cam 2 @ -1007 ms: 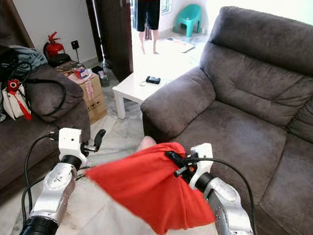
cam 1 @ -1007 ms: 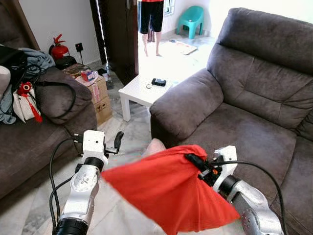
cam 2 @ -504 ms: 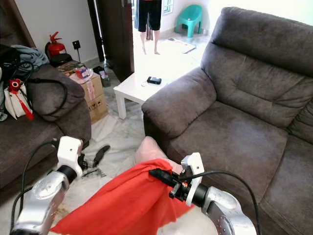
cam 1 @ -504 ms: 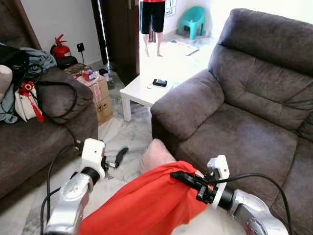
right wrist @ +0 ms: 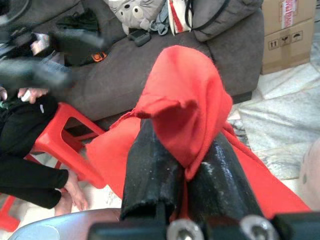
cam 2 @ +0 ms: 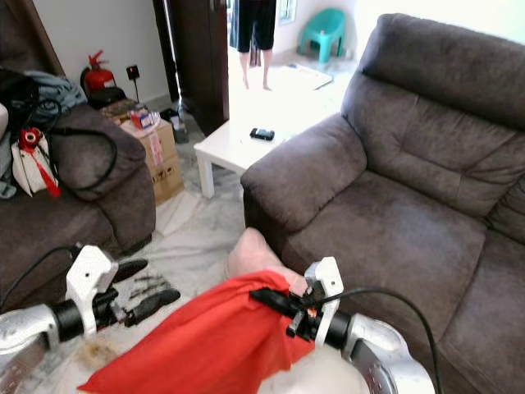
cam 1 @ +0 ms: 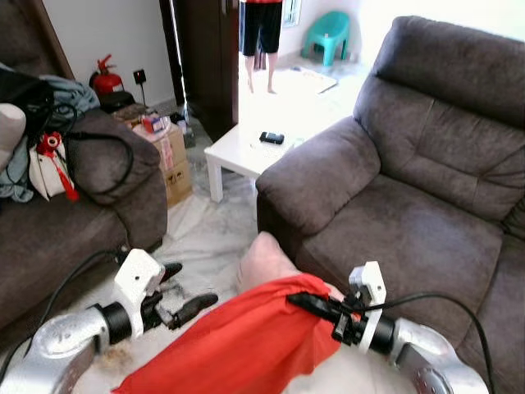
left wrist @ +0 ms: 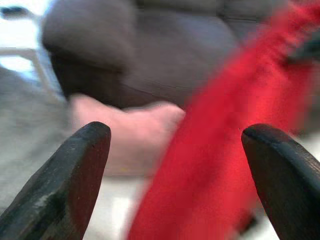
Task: Move the pillow to the sofa from floor
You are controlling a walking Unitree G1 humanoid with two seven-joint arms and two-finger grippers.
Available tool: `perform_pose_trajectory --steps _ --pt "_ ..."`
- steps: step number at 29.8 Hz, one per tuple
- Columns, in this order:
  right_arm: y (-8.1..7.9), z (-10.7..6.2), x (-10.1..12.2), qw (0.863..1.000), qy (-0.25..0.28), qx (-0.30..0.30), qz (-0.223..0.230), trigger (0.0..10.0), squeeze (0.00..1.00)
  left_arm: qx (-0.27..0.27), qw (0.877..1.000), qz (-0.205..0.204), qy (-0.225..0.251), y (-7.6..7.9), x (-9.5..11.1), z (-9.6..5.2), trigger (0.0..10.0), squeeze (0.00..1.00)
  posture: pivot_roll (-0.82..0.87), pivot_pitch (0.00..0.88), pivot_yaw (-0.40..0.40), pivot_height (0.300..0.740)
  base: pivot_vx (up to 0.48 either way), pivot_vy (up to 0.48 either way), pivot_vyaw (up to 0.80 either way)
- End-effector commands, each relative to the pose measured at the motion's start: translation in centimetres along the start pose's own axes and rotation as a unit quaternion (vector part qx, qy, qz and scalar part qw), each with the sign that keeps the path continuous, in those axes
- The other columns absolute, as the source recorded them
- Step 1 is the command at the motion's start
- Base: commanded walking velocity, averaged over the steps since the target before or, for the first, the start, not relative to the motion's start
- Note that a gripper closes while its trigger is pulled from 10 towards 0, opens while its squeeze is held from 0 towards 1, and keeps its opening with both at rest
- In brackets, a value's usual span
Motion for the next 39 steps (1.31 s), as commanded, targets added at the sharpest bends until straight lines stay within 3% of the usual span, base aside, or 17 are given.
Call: perform_pose_trajectory --steps 1,3,4,7,12,18,21,28,31,34,39 --pt "-0.7 0.6 1.9 0.999 0.028 0.031 -0.03 10.0 0.0 -0.038 0.999 -0.022 -0.022 1.0 -0.7 -0.5 10.0 0.0 0.12 0.0 -0.067 0.74 0.0 0.0 0.0" --pt "-0.7 0.6 1.9 0.999 0.026 0.029 -0.03 10.0 0.0 -0.039 0.998 -0.028 -0.033 1.1 -1.1 -0.7 10.0 0.0 0.12 0.0 -0.067 0.74 0.0 0.0 0.0" --pt "-0.7 0.6 1.8 0.999 0.024 0.028 -0.03 10.0 0.0 -0.062 0.994 -0.018 -0.088 1.8 -2.5 -1.5 10.0 0.0 0.12 0.0 -0.067 0.74 0.0 0.0 0.0" --pt "-0.6 0.5 1.7 0.999 0.024 0.027 -0.028 10.0 0.0 -0.096 0.983 0.001 -0.156 2.7 -3.9 -2.5 10.0 0.0 0.12 0.0 -0.068 0.74 0.0 0.0 0.0" --pt "-0.5 0.4 1.5 0.999 0.02 0.028 -0.022 10.0 0.0 -0.107 0.97 0.015 -0.219 2.9 -4.9 -3.9 10.0 0.0 0.12 0.0 -0.07 0.74 0.0 0.0 0.0" --pt "-0.6 0.3 1.5 0.999 0.017 0.037 -0.019 10.0 0.0 -0.11 0.959 0.049 -0.258 2.2 -5.4 -4.7 10.0 0.0 0.12 0.0 -0.072 0.74 0.0 0.0 0.0" --pt "-0.9 -0.1 1.3 0.998 0.005 0.055 -0.008 10.0 0.0 -0.054 0.947 0.095 -0.302 0.4 -6.3 -4.9 10.0 0.0 0.12 0.0 -0.076 0.74 0.0 0.0 0.0" --pt "-2.0 -0.4 0.6 0.995 -0.019 0.093 -0.008 10.0 0.0 -0.077 0.945 0.093 -0.305 1.3 -7.3 -4.8 10.0 0.0 0.12 0.0 -0.081 0.74 0.0 0.0 0.0" --pt "-2.3 -0.4 0.6 0.994 -0.026 0.107 -0.005 10.0 0.0 -0.061 0.958 0.069 -0.271 1.6 -7.8 -3.7 10.0 0.0 0.12 0.0 -0.084 0.74 0.0 0.0 0.0" --pt "-2.3 -0.3 0.5 0.993 -0.031 0.11 -0.006 10.0 0.0 -0.062 0.961 0.057 -0.265 1.9 -8.4 -3.1 10.0 0.0 0.11 0.0 -0.082 0.74 0.0 0.0 0.0" --pt "-2.5 -0.2 0.7 0.993 -0.028 0.116 -0.005 10.0 0.0 -0.102 0.944 0.081 -0.305 2.9 -10.1 -3.4 10.0 0.0 0.11 0.0 -0.082 0.74 0.0 0.0 0.0"
Point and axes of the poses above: a point about 5 cm out from each wrist's last joint towards the gripper, its own z axis pointing out of the wrist towards the gripper, its own x axis along the axis of the wrist's last joint, y = z × x, the point moved 1 cm from there along z, pointing out of the wrist towards the gripper, and after that the axes turned 13 degrees about z, right-handed, at the moved point
